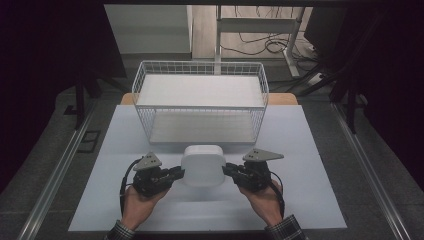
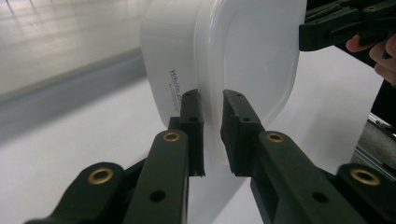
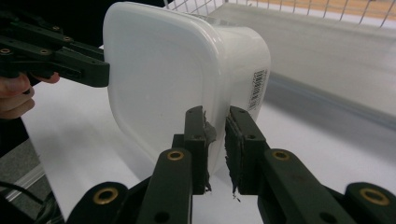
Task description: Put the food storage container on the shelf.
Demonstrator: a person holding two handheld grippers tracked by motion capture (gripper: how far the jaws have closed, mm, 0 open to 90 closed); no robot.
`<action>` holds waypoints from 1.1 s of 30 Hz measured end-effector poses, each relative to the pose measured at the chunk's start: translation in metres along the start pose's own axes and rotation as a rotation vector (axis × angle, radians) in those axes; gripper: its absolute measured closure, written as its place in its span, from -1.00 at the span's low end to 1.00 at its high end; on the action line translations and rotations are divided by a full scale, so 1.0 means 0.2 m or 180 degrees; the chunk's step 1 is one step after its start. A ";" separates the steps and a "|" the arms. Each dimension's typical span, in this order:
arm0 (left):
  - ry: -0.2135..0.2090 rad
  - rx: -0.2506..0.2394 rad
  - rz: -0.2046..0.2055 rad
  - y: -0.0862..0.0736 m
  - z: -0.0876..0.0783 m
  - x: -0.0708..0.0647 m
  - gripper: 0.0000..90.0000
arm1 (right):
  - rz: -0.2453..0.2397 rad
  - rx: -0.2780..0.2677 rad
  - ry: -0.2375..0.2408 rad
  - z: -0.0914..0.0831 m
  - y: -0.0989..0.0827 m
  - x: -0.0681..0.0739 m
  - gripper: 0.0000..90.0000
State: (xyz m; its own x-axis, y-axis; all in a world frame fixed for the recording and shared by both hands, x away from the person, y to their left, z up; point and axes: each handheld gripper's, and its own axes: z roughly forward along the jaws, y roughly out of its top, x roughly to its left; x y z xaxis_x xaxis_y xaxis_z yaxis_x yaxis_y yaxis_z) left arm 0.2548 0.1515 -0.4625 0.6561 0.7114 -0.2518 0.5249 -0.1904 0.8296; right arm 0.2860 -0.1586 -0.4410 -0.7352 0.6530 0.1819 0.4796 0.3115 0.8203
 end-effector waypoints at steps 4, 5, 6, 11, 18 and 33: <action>0.0017 -0.0048 0.0005 0.04 0.01 0.02 0.76 | -0.0023 -0.0037 -0.0034 0.01 0.06 -0.04 0.73; 0.0021 -0.0056 0.0006 0.05 0.02 0.03 0.76 | -0.0023 -0.0037 -0.0034 0.01 0.06 -0.04 0.73; 0.0030 -0.0070 0.0008 0.07 0.03 0.04 0.76 | -0.0022 -0.0053 -0.0047 0.02 0.08 -0.05 0.73; 0.0048 -0.0106 -0.0002 0.12 0.06 0.09 0.77 | -0.0039 -0.0079 -0.0076 0.05 0.13 -0.10 0.73; 0.0064 -0.0156 -0.0005 0.18 0.10 0.14 0.77 | -0.0021 -0.0118 -0.0134 0.09 0.19 -0.15 0.72; 0.0106 -0.0203 -0.0010 0.29 0.18 0.24 0.77 | 0.0045 -0.0175 -0.0228 0.19 0.27 -0.27 0.71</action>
State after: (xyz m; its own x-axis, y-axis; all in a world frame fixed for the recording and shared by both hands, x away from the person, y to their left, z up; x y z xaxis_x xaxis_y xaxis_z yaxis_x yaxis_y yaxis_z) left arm 0.3358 0.1510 -0.4450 0.6354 0.7344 -0.2386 0.4907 -0.1454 0.8591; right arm 0.3703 -0.1506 -0.4268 -0.6914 0.7054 0.1560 0.4613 0.2648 0.8468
